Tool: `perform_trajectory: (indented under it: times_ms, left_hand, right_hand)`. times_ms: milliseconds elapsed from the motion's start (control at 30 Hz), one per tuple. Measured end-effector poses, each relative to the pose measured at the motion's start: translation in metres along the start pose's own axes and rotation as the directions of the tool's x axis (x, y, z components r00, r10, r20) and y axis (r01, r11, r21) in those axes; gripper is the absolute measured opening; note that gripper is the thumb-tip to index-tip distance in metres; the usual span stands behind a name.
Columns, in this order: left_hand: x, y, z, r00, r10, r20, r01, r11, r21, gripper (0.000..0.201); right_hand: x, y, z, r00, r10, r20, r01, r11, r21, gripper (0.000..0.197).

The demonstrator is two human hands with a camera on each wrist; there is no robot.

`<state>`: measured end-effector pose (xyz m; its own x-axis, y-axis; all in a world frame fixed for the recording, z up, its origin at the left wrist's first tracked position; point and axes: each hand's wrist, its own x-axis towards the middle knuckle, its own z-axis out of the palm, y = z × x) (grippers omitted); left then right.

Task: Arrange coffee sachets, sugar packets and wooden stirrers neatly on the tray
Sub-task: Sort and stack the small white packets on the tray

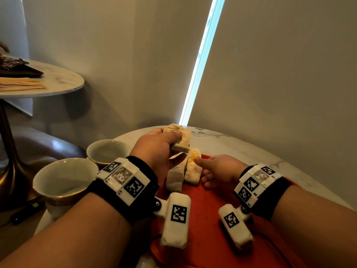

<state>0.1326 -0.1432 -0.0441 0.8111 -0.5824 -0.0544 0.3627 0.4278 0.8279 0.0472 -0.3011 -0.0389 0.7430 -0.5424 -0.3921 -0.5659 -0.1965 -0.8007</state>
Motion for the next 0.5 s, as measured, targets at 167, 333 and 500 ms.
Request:
perform_trajectory:
  times_ms: [167,333,500]
  left_hand:
    - [-0.002,-0.001,0.002,1.000,0.013,0.013,-0.013,0.999,0.032,0.003]
    - [-0.002,-0.001,0.001,0.999,0.016,0.033,-0.018,0.999,0.048,0.010]
    - [-0.004,-0.002,0.001,0.997,0.025,0.069,-0.027,0.999,0.028,0.021]
  right_hand:
    - [0.003,-0.004,-0.005,0.955,-0.208,-0.212,0.224,0.973,0.055,0.056]
    - [-0.020,-0.022,-0.001,0.867,-0.491,-0.087,0.491,0.810,0.321,0.040]
    - [-0.025,-0.027,0.010,0.828,-0.557,-0.066,0.549,0.779,0.302,0.007]
